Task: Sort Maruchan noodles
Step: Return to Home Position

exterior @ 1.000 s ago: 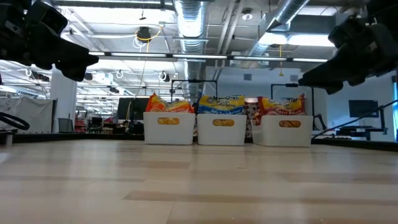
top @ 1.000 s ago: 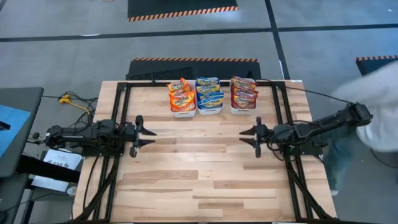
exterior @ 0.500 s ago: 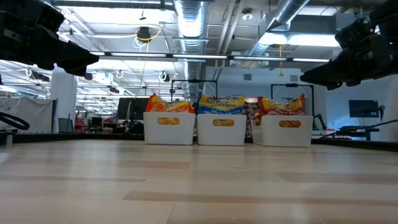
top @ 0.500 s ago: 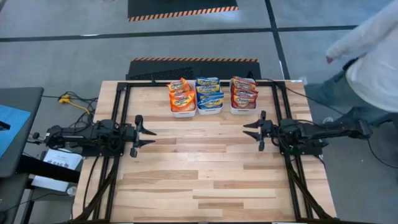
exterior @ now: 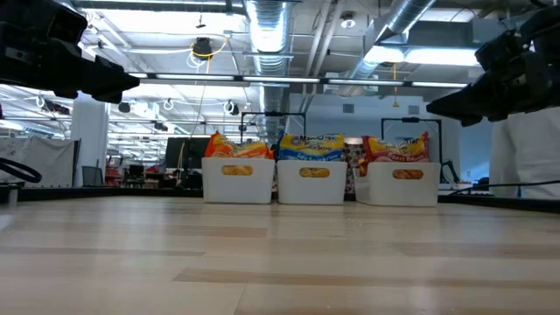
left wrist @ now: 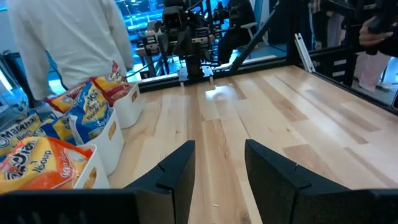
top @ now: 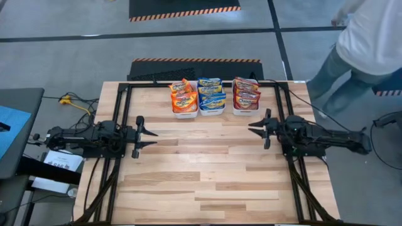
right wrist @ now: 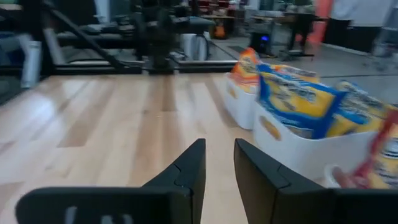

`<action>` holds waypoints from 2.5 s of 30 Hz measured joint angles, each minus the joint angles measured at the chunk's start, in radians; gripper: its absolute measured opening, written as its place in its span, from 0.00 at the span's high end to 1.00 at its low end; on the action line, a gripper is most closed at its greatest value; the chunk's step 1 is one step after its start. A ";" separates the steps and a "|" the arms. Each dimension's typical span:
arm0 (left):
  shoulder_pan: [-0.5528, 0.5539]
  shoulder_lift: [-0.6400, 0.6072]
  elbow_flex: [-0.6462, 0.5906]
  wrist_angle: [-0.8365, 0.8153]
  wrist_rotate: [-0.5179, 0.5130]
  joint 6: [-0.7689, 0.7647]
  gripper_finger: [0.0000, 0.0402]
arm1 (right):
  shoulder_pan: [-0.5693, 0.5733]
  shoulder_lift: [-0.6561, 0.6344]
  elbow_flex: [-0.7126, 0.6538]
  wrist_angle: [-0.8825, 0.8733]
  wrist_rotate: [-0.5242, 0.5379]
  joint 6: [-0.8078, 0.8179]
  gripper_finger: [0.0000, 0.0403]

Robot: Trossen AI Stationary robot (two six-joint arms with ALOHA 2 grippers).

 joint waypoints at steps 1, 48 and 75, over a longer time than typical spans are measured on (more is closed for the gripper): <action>0.000 0.000 0.000 0.000 0.000 -0.003 0.68 | -0.005 0.000 0.000 -0.003 0.016 0.000 0.74; 0.000 0.000 0.000 0.000 -0.001 -0.014 0.68 | -0.030 0.006 -0.002 0.011 0.029 0.087 0.75; 0.000 0.000 0.000 0.000 -0.001 -0.014 0.68 | -0.030 0.006 -0.002 0.013 0.029 0.087 0.75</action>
